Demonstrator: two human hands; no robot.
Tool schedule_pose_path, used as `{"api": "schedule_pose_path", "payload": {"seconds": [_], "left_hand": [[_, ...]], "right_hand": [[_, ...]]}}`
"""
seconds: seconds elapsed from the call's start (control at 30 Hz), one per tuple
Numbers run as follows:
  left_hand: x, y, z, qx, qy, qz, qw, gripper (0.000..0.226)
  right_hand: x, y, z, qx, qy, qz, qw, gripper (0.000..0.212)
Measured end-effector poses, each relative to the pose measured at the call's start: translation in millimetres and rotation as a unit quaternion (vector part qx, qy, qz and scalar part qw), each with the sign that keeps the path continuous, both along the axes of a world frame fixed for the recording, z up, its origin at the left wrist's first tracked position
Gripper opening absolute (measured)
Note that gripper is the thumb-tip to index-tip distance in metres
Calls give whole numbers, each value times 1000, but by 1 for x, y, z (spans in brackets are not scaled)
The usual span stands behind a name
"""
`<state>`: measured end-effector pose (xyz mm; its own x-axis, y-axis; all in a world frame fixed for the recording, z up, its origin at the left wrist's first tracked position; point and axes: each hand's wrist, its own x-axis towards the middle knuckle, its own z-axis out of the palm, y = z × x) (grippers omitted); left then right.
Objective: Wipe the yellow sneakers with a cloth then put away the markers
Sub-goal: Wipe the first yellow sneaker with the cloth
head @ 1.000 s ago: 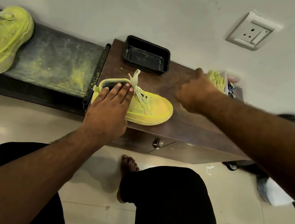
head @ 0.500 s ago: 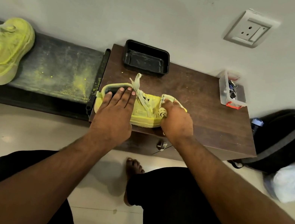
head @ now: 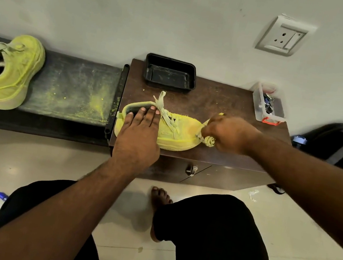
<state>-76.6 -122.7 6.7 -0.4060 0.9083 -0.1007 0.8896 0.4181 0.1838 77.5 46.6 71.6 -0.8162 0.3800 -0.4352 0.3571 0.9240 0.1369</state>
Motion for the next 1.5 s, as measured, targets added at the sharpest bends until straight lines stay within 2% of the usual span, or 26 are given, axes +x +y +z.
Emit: {"api": "schedule_pose_path", "payload": {"seconds": [0.1, 0.17, 0.27, 0.37, 0.5, 0.57, 0.63, 0.67, 0.73, 0.8, 0.87, 0.93, 1.13, 1.17, 1.23, 1.3, 1.37, 1.5], "left_hand": [[-1, 2, -1, 9, -1, 4, 1000, 78], [-2, 2, -1, 3, 0, -1, 1000, 79], [-2, 1, -2, -5, 4, -6, 1000, 79], [-1, 3, -3, -5, 6, -8, 1000, 79], [-1, 3, -1, -8, -8, -6, 1000, 79], [-1, 1, 0, -4, -10, -4, 1000, 78], [-1, 0, 0, 1, -15, -1, 1000, 79], [-1, -1, 0, 5, -17, 0, 1000, 79], [-1, 0, -1, 7, -21, -3, 1000, 80], [-2, 1, -2, 2, -15, -2, 1000, 80], [-1, 1, -3, -5, -7, -2, 1000, 81], [-2, 2, -3, -9, -2, -8, 1000, 80], [-4, 3, -1, -4, -16, -1, 1000, 79], [-4, 3, -1, -2, -18, -2, 1000, 79], [-4, 2, -2, -1, -17, -6, 1000, 80], [-3, 2, -3, -2, -5, -7, 1000, 80], [-3, 3, -3, -4, 7, -9, 1000, 80], [-2, 2, -2, -3, 3, -9, 1000, 79]], "right_hand": [[-8, -3, -7, -8, 126, -79, 989, 52], [-17, -18, -27, -42, 165, -126, 977, 54], [-20, -45, -54, -41, 139, -153, 978, 65], [-17, -48, -58, -45, 119, -140, 982, 64], [-15, -19, -35, -131, 55, -101, 985, 59], [-19, -6, -20, -144, 9, -70, 987, 57], [-30, 1, -4, -162, -28, -79, 983, 53], [-35, 5, 2, -176, -24, -94, 980, 48], [-42, 8, 8, -196, 49, -120, 972, 33], [-44, 5, 6, -148, 113, -100, 977, 30], [-41, -6, -7, -59, 78, -52, 994, 42], [-36, -19, -19, -30, 35, -36, 998, 50], [-43, -1, 2, -129, -72, -55, 987, 54], [-46, 4, 6, -130, -65, -56, 988, 50], [-48, 9, 6, -125, 10, -48, 991, 39], [-43, 4, -5, -86, 48, -29, 995, 38], [-36, -6, -18, -57, 31, -24, 998, 47], [-33, -8, -15, -110, -35, -14, 993, 51]]}}
